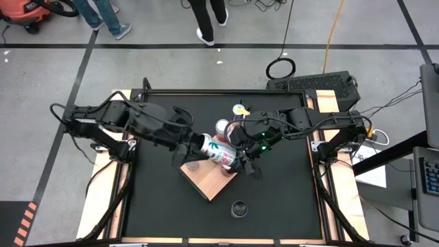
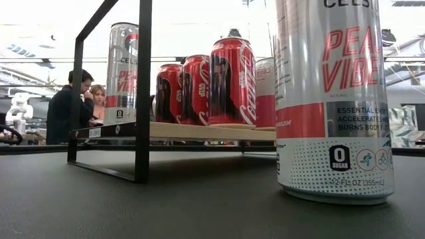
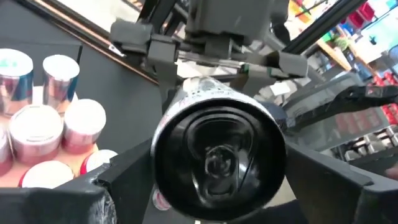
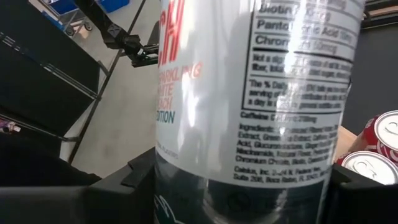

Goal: Place canned beverage on shelf
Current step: Put the right white pink soda can on the shelf aligned with the other white pink soda can

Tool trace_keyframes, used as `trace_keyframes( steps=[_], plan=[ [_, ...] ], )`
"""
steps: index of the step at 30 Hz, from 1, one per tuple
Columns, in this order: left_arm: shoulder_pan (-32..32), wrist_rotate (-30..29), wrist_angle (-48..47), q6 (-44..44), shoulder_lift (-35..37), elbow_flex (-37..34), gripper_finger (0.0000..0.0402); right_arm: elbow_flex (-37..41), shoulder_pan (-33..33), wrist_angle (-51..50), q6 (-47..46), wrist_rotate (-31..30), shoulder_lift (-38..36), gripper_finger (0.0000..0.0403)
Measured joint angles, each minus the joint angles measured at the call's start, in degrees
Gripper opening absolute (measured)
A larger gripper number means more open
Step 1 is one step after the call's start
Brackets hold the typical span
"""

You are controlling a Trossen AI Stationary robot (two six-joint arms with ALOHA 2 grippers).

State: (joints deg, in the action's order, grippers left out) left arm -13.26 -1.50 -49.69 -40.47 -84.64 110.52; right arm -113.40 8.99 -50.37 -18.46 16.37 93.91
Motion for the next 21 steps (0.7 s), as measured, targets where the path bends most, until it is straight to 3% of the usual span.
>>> trace_keyframes(
  steps=[21],
  plan=[
    [0.15,0.25,1.33,-2.42,-1.11,-0.04,0.0336,0.0,0.02,0.0,0.07,0.01,-0.07,0.0237]
  ],
)
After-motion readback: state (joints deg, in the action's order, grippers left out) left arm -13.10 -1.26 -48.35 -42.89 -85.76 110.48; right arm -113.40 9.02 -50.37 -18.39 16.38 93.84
